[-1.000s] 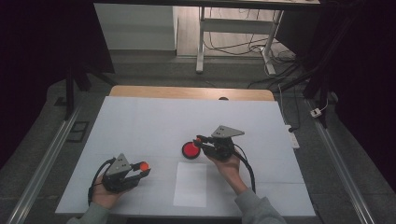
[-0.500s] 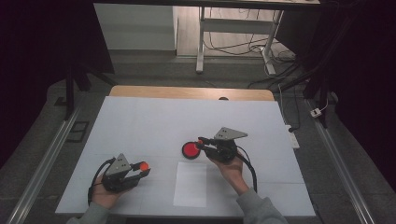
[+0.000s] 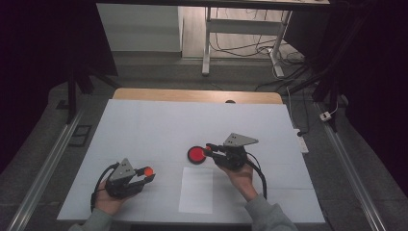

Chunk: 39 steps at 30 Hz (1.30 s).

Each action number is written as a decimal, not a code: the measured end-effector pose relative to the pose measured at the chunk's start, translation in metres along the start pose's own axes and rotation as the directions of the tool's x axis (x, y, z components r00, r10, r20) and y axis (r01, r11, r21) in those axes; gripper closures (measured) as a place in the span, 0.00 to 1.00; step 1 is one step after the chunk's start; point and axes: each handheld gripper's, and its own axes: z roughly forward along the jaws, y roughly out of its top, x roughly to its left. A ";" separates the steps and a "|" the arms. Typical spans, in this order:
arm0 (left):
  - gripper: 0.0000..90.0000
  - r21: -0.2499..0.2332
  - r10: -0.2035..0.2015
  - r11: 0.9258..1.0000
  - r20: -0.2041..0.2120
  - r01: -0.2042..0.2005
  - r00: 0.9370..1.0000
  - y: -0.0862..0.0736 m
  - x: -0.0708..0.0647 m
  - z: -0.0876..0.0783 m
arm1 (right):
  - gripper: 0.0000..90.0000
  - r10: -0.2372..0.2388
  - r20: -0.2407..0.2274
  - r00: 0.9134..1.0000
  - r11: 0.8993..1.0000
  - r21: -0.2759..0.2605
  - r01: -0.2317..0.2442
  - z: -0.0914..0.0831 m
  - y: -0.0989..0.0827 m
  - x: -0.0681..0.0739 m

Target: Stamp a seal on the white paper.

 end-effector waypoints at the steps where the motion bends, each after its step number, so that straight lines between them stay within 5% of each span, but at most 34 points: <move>1: 0.72 0.000 0.000 1.000 0.000 0.000 1.000 0.000 0.000 0.000 | 0.80 -0.001 -0.002 1.000 1.000 0.000 0.001 -0.001 0.000 0.000; 23: 0.72 0.003 -0.001 1.000 -0.002 0.001 1.000 0.000 0.001 0.001 | 0.80 -0.005 -0.032 0.999 1.000 0.009 0.005 -0.011 -0.005 0.007; 39: 0.72 0.006 -0.002 1.000 -0.001 0.002 1.000 0.000 0.001 0.002 | 0.80 -0.027 -0.094 0.995 0.998 0.056 0.033 -0.014 -0.018 0.029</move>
